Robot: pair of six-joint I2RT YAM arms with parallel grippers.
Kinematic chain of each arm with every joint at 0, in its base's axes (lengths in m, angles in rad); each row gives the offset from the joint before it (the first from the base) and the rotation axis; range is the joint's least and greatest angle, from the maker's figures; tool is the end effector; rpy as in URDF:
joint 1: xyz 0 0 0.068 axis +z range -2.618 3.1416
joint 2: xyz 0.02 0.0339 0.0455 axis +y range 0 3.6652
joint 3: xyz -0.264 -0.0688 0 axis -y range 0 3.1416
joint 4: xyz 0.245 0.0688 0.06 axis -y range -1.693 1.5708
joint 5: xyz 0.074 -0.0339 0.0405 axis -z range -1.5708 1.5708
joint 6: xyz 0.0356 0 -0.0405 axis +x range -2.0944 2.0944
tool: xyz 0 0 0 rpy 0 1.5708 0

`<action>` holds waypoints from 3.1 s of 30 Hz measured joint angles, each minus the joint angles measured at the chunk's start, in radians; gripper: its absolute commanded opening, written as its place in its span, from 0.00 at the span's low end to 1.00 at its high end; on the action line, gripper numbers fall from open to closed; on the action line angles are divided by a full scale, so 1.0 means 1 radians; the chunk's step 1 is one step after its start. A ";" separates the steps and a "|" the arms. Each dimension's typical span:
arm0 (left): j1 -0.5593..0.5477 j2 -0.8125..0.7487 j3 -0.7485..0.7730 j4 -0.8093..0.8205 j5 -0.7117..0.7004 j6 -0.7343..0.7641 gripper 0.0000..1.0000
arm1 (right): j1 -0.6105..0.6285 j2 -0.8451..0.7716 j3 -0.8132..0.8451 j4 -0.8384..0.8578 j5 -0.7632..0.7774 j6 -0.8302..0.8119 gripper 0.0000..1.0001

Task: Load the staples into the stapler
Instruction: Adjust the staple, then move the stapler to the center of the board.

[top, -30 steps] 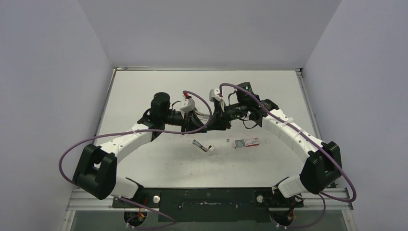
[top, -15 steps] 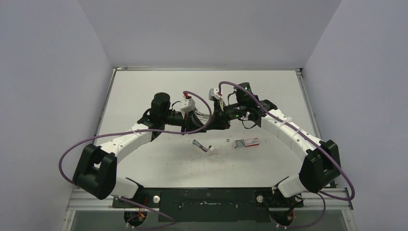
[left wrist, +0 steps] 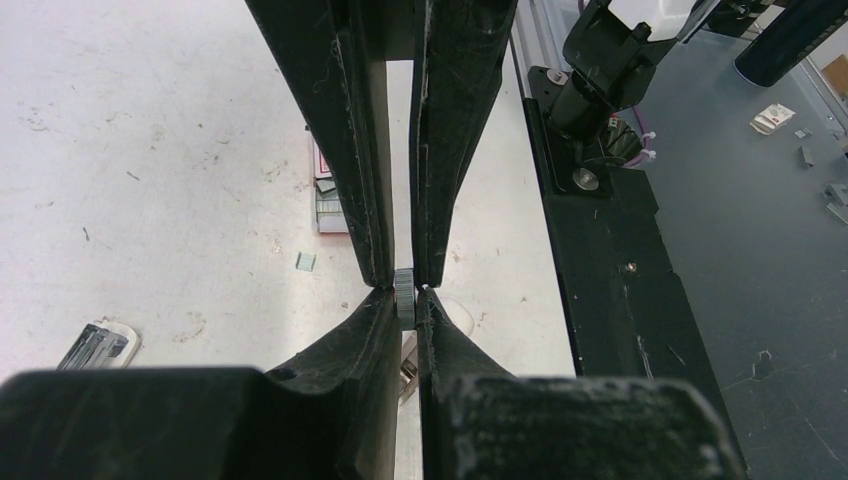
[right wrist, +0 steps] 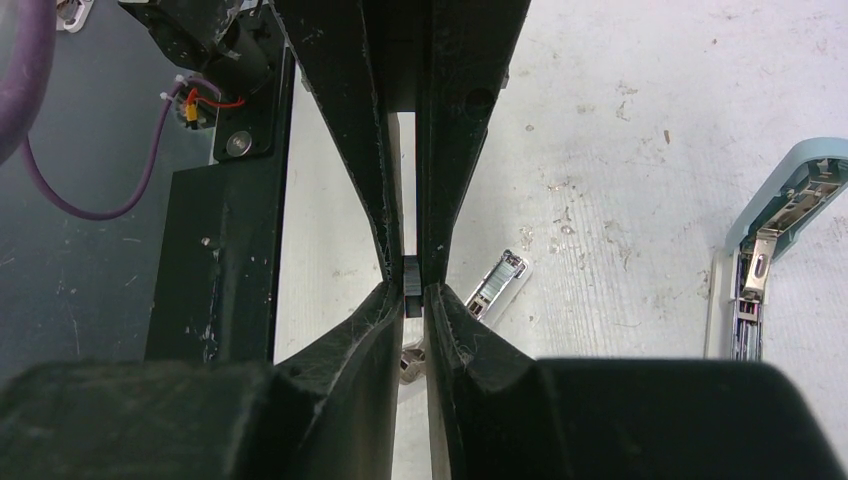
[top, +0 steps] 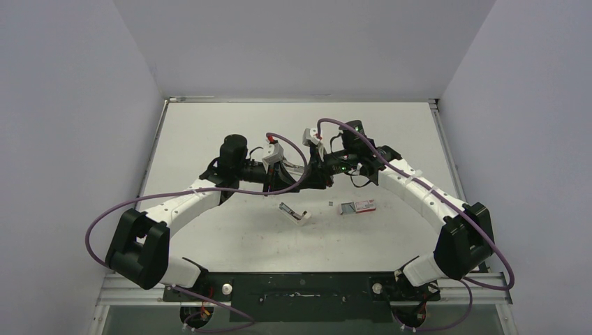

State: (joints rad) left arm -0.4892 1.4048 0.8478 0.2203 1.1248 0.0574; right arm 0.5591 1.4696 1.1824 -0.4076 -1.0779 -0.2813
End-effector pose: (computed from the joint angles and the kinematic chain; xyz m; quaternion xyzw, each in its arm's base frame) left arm 0.2501 -0.1695 0.2658 0.4833 0.5811 -0.5297 0.3850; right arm 0.2505 0.1937 0.3061 -0.5158 0.6208 0.5107 0.2961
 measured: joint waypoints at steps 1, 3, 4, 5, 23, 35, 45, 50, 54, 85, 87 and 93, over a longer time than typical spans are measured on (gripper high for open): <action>0.000 0.000 0.000 0.000 0.000 0.000 0.01 | 0.000 0.000 0.000 0.002 0.000 0.001 0.15; 0.000 0.000 0.000 0.000 0.000 0.002 0.01 | 0.000 0.000 0.000 0.002 0.000 0.002 0.13; 0.000 0.000 0.000 0.000 -0.001 0.003 0.01 | 0.001 0.000 -0.001 0.003 0.000 0.003 0.12; 0.000 0.000 0.000 -0.001 -0.001 0.003 0.01 | 0.001 0.000 -0.001 0.003 0.000 0.003 0.11; 0.002 0.000 0.000 -0.018 -0.014 0.005 0.29 | -0.010 0.000 -0.039 0.055 0.013 0.037 0.05; 0.036 -0.003 0.000 -0.045 -0.014 0.057 0.57 | -0.069 0.000 -0.079 0.098 0.016 0.092 0.05; 0.127 -0.023 0.028 -0.075 -0.166 0.159 0.63 | -0.198 -0.002 -0.212 0.265 0.017 0.350 0.05; 0.156 -0.022 0.034 -0.061 -0.332 0.214 0.75 | -0.255 0.005 -0.219 0.356 0.034 0.513 0.05; 0.185 0.023 0.064 -0.061 -0.386 0.282 0.80 | -0.283 0.053 -0.195 0.377 0.043 0.615 0.05; 0.249 0.742 0.933 -1.072 -0.163 1.368 0.61 | -0.290 0.230 -0.089 0.255 0.069 0.529 0.05; 0.243 0.751 0.950 -1.120 -0.159 1.402 0.56 | -0.290 0.230 -0.089 0.256 0.069 0.526 0.05; 0.214 0.756 0.971 -1.210 -0.153 1.468 0.39 | -0.290 0.230 -0.089 0.255 0.076 0.523 0.05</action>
State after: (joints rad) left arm -0.2749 2.1609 1.8187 -0.9897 0.9718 1.5249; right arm 0.2691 1.6997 1.0939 -0.1528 -1.0023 0.2417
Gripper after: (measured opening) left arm 0.472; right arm 0.058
